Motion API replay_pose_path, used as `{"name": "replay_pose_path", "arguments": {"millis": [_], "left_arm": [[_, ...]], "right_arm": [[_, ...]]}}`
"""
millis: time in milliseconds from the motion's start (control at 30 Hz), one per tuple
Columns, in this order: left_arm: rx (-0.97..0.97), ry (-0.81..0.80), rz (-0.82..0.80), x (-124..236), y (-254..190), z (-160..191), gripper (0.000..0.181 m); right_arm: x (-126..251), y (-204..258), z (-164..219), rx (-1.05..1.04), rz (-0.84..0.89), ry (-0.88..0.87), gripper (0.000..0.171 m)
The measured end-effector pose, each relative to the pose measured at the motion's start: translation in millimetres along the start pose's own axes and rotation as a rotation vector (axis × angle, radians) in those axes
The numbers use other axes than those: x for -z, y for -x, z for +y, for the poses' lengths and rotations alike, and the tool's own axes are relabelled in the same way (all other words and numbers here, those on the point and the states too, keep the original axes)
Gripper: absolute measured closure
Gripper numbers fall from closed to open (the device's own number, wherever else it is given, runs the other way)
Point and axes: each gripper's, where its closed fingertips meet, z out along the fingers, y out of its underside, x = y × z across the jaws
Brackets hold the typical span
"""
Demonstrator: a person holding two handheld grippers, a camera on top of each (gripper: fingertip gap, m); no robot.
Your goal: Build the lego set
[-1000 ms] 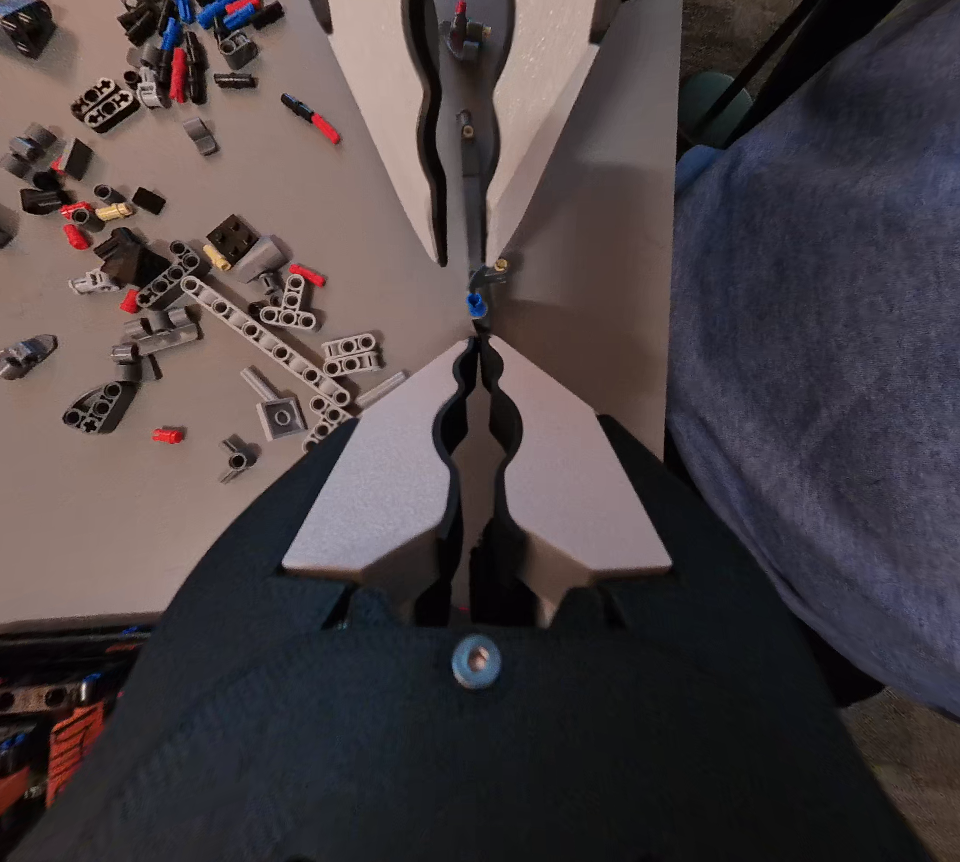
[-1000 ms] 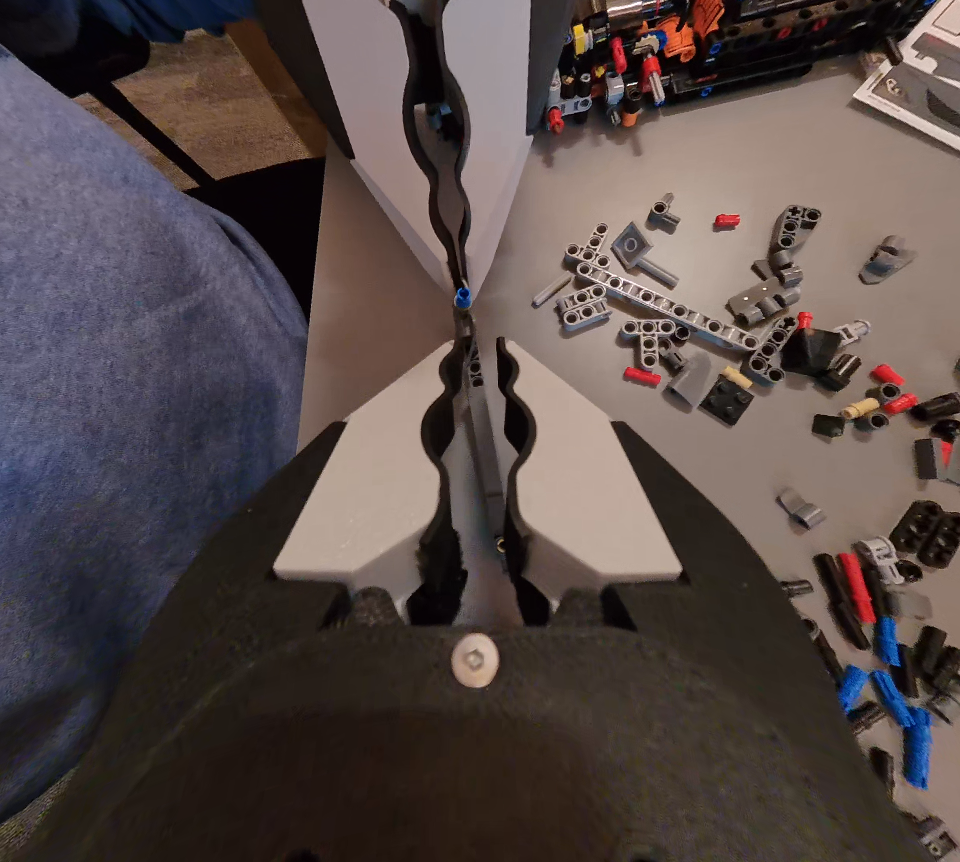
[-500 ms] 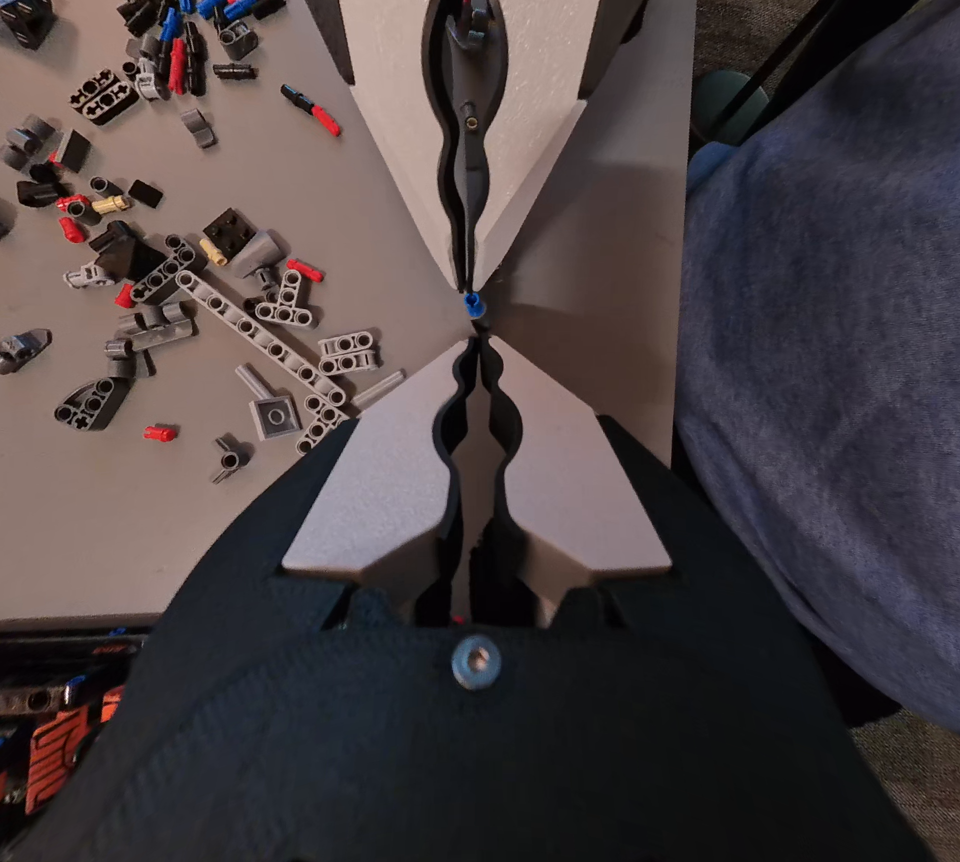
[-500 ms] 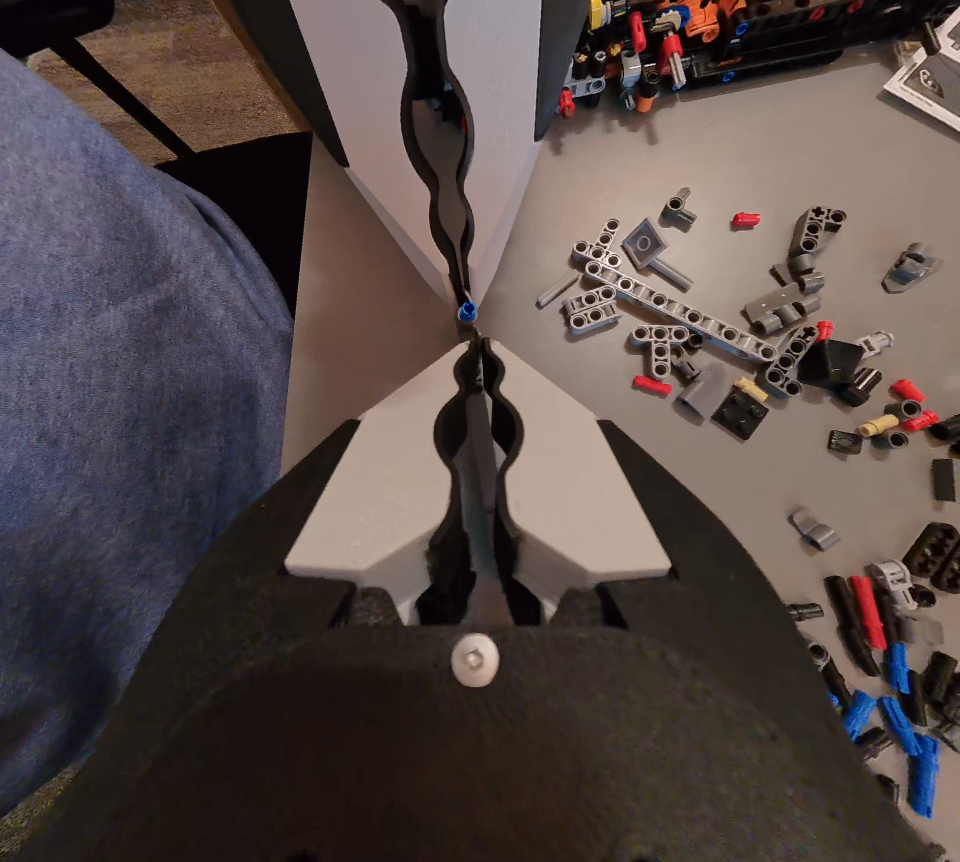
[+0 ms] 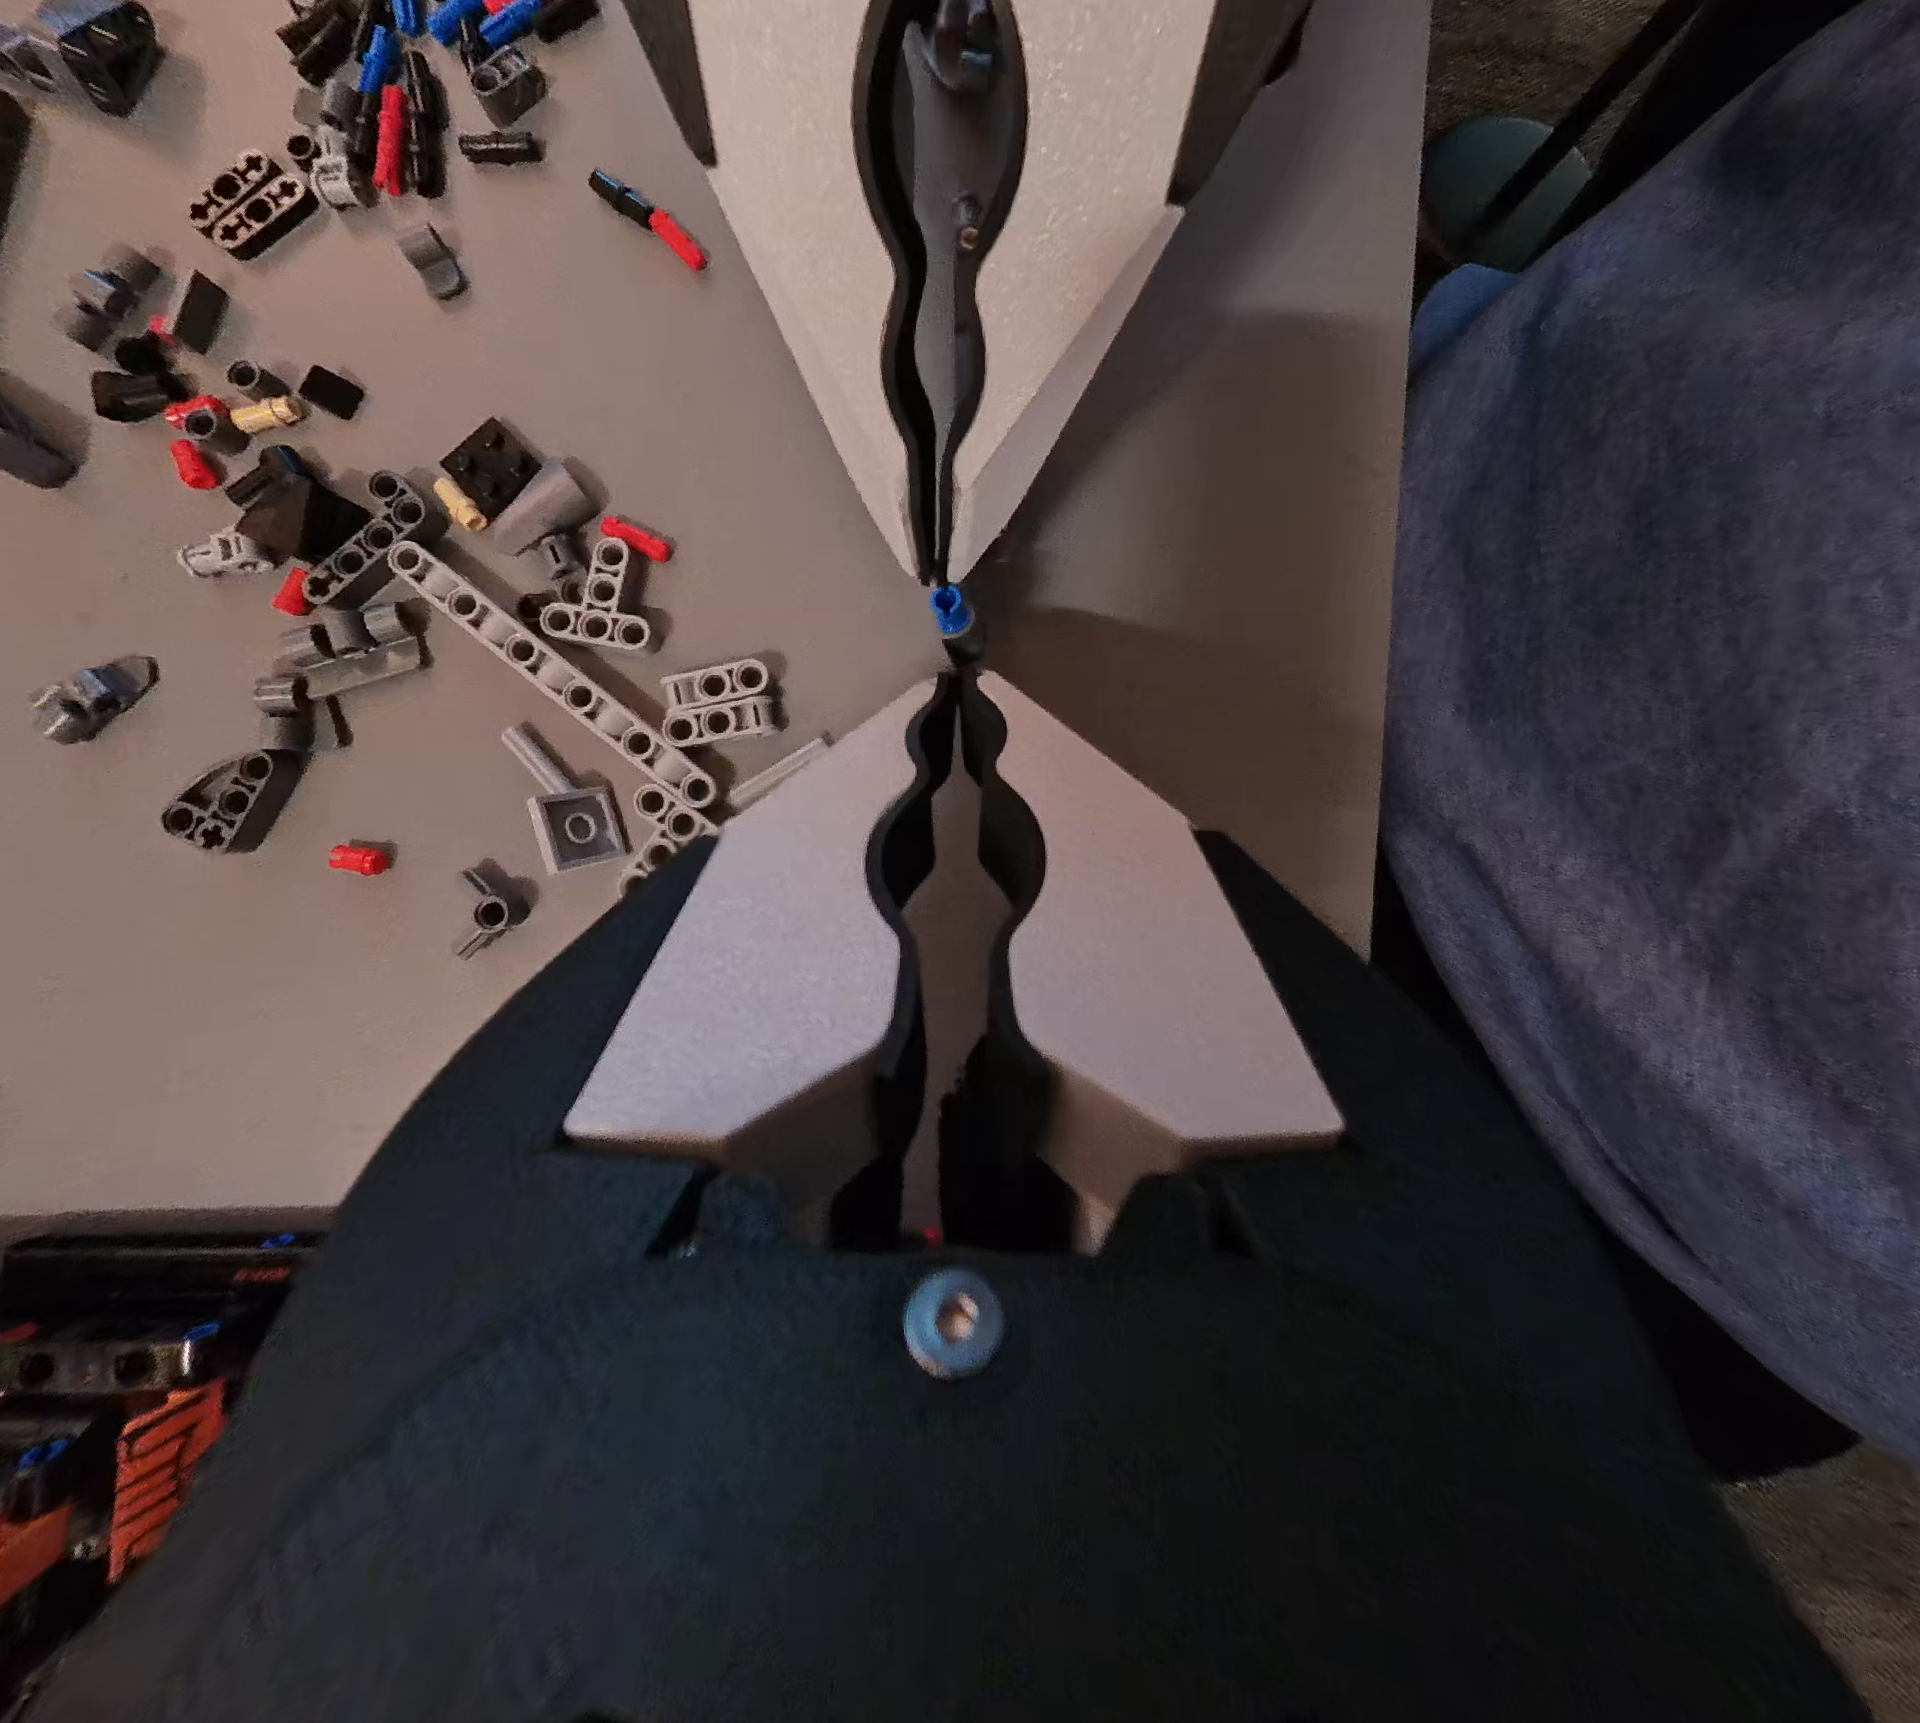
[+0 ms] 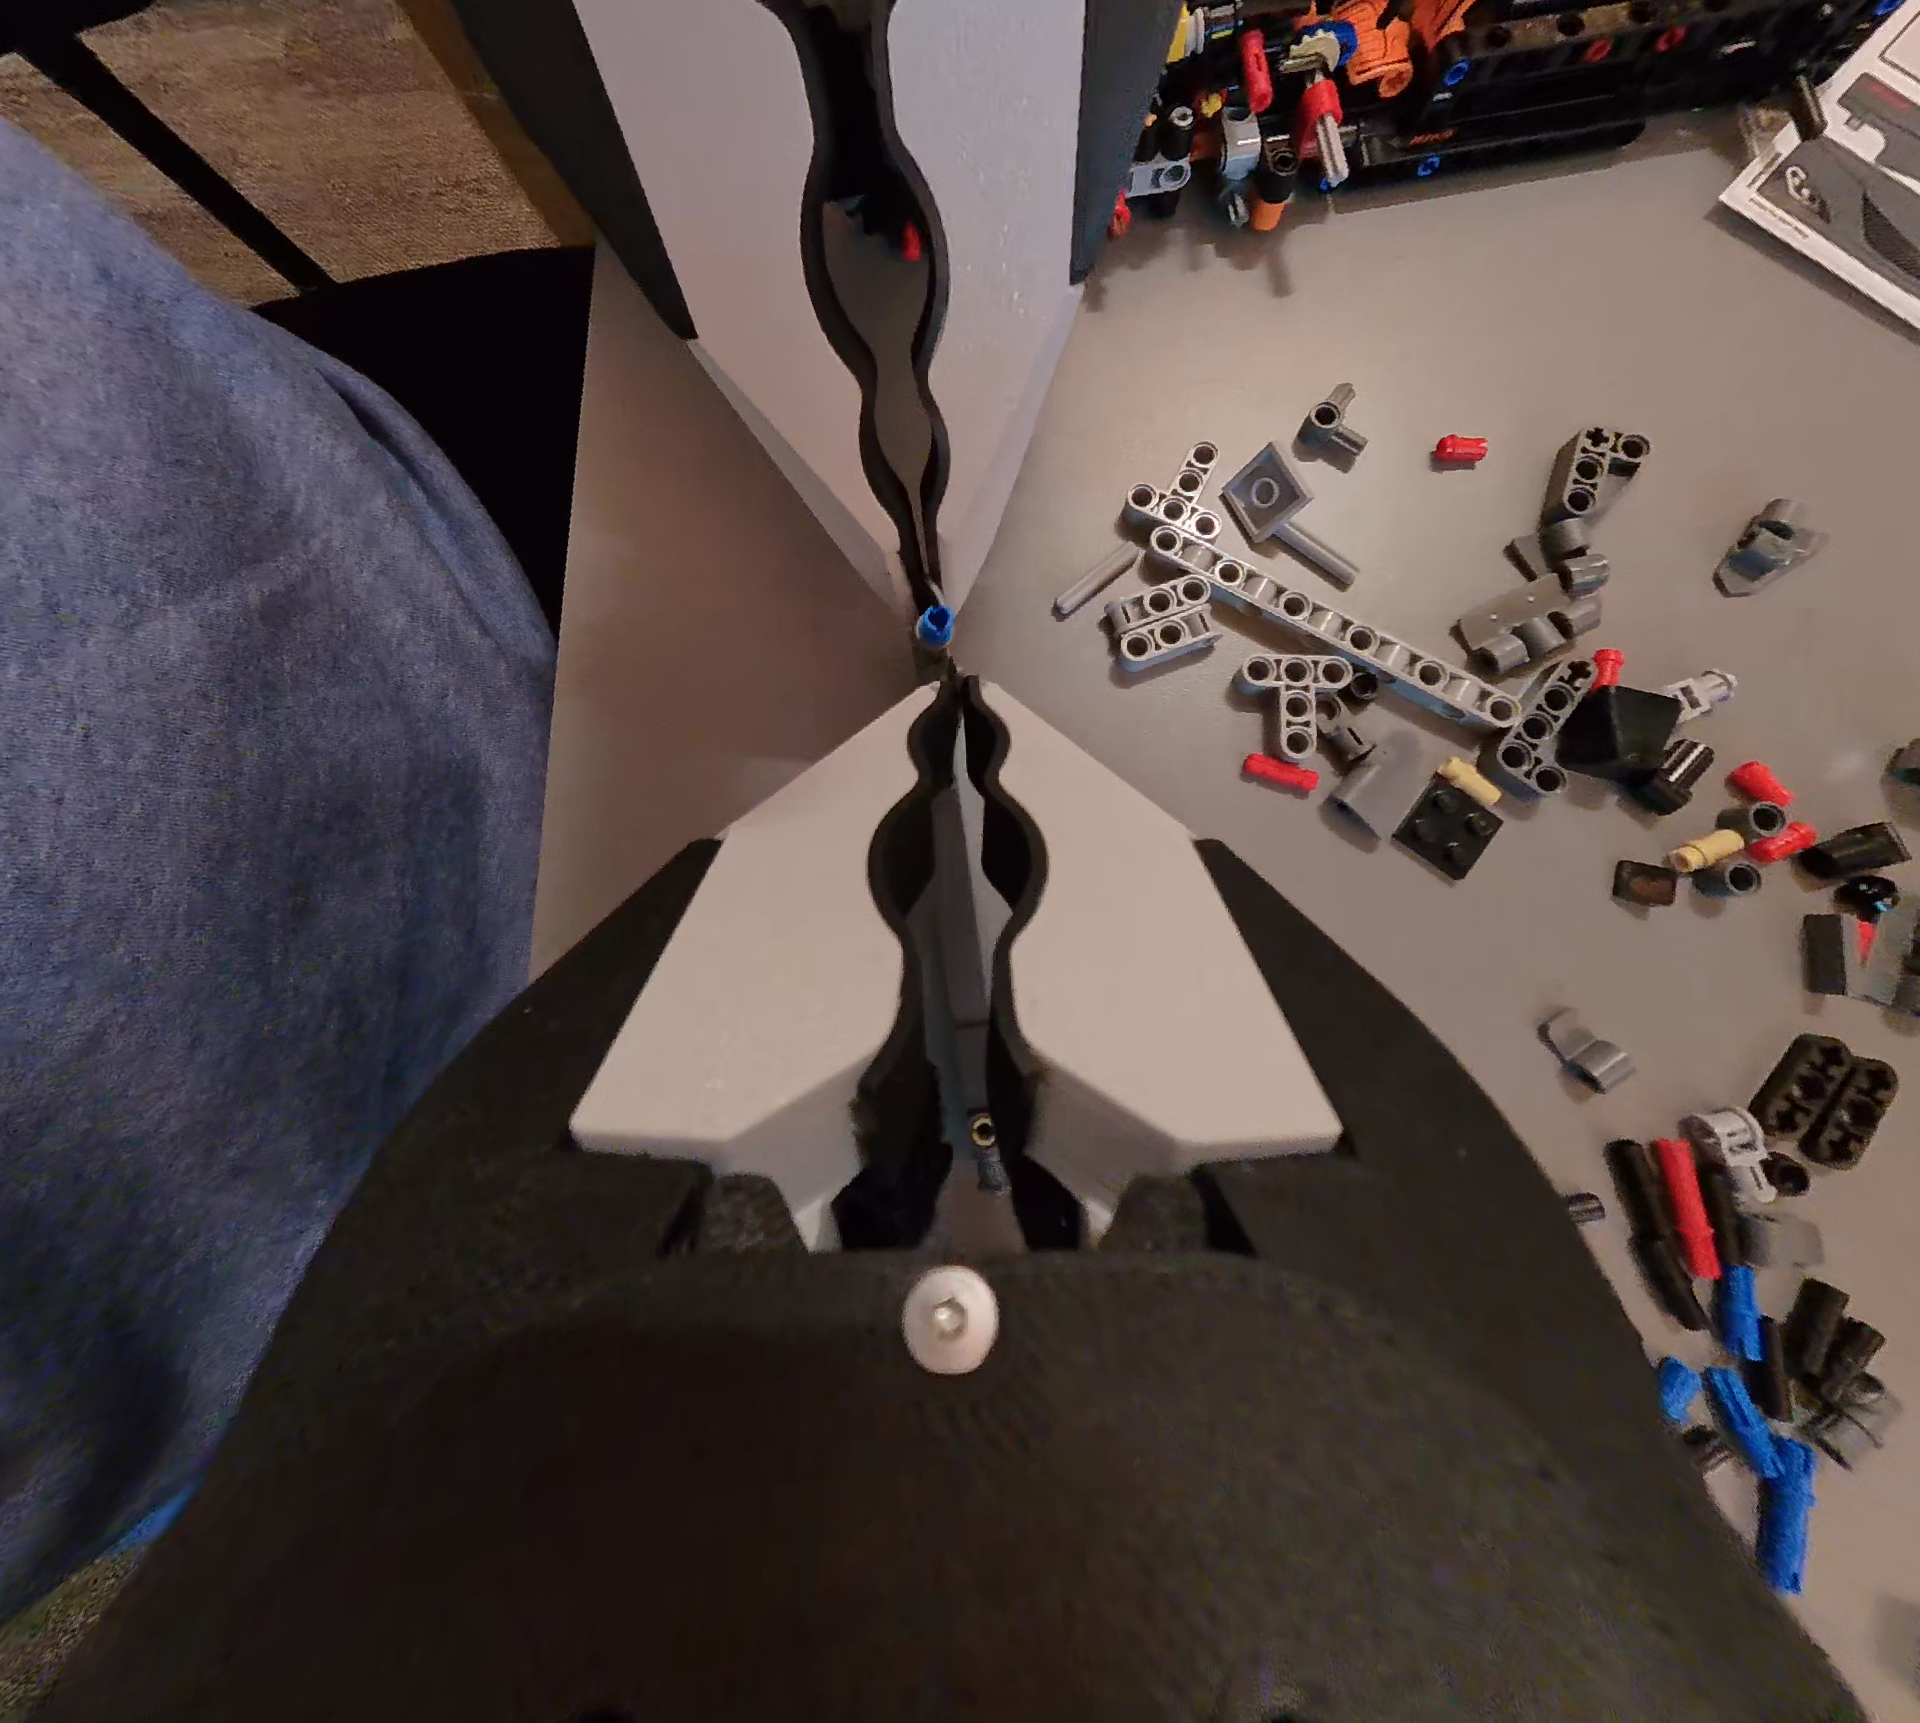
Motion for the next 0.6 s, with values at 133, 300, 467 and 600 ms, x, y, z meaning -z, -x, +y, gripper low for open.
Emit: {"name": "replay_pose_path", "arguments": {"millis": [133, 300, 467, 600], "left_arm": [[-0.001, -0.003, 0.003, 0.5, -1.0, 0.1, 0.181], [0.001, 0.007, 0.011, -3.1, -2.4, 2.9, 0.181], [-0.010, 0.009, -0.003, -3.6, -2.8, 3.3, 0.181], [-0.025, 0.012, -0.030, -3.5, -3.4, 5.4, 0.181]], "right_arm": [[0.0, 0.7, -0.5, -0.002, -0.006, -0.006, 0.171], [-3.1, 1.4, 3.0, 0.010, 0.000, 0.015, 0.171], [-2.7, 1.8, 3.0, 0.026, 0.012, 0.021, 0.171], [-3.2, 3.3, 1.8, 0.069, 0.044, 0.024, 0.171]]}}
